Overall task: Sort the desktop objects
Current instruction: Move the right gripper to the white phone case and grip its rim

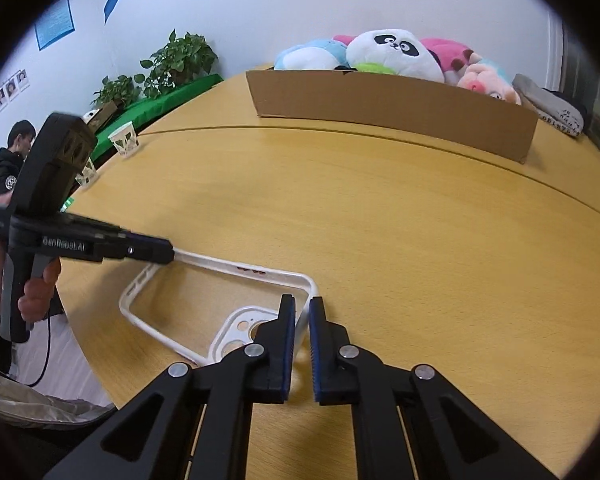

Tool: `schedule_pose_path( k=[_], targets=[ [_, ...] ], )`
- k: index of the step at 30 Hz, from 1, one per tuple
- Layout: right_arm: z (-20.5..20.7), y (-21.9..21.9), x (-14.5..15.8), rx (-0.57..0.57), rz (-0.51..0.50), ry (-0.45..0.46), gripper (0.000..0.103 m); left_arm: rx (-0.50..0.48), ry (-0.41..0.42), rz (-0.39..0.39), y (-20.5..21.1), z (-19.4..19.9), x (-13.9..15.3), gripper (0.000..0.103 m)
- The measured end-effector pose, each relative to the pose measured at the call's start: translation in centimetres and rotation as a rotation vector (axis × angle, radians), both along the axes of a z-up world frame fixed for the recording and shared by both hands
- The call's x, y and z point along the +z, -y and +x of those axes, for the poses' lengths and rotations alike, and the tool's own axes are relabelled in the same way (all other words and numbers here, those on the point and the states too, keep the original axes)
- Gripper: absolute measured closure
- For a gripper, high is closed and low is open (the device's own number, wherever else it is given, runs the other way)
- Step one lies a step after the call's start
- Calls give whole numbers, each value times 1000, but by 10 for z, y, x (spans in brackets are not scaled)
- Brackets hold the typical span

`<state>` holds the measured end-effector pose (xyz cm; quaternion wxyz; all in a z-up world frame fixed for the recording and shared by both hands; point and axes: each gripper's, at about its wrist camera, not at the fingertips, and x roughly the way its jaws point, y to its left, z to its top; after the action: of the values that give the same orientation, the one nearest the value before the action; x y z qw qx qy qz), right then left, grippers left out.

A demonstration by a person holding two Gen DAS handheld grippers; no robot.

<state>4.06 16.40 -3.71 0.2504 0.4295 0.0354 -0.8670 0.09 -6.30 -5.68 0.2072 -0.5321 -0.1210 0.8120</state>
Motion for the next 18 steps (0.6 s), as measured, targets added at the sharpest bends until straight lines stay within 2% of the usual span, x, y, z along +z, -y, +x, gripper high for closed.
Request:
schedule_pose_path(
  k=[4, 8, 11, 14, 18],
  targets=[
    [-5, -6, -10, -29, -12, 38, 96, 23, 19, -39, -1, 0, 2, 91],
    [-3, -2, -11, -35, 23, 28, 86, 38, 35, -59, -3, 12, 6, 91],
    [-1, 1, -17, -27, 25, 45, 86, 33, 57, -57, -12, 18, 1, 91],
    [2, 6, -18, -15, 43, 35, 86, 54, 42, -64, -15, 19, 0, 93],
    [5, 4, -17, -28, 44, 18, 92, 69, 41, -56, -15, 17, -1, 95]
  ],
)
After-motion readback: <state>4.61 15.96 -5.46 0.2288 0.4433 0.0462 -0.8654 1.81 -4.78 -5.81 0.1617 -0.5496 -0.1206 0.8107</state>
